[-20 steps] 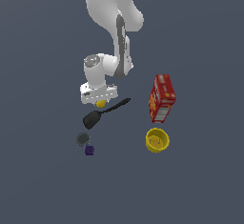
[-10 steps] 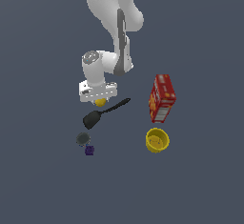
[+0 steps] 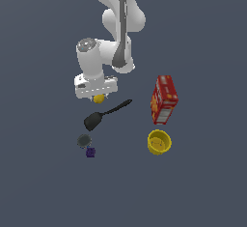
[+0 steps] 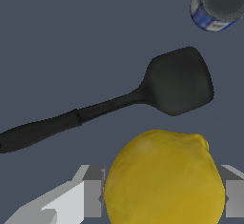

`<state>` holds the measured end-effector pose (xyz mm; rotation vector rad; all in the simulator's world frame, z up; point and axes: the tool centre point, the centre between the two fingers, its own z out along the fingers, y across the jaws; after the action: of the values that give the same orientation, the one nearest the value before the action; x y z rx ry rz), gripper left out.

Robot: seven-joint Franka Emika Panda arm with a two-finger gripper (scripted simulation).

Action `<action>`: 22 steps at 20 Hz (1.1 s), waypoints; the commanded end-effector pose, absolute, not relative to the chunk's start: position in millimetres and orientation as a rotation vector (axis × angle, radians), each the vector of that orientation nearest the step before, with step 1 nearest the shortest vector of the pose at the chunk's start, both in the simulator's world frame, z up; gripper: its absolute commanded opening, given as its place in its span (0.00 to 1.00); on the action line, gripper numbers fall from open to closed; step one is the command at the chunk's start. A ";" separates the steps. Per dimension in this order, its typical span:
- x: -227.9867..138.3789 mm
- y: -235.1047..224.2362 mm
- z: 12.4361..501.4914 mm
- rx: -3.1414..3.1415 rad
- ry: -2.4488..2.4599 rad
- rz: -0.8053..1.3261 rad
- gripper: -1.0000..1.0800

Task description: Pick up a designated object from a clutter of objects.

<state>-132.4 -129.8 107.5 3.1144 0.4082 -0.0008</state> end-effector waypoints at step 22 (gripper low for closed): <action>-80.7 -145.2 312.0 3.113 0.409 -0.001 0.00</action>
<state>-84.3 -144.3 297.2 3.1126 0.4083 -0.0013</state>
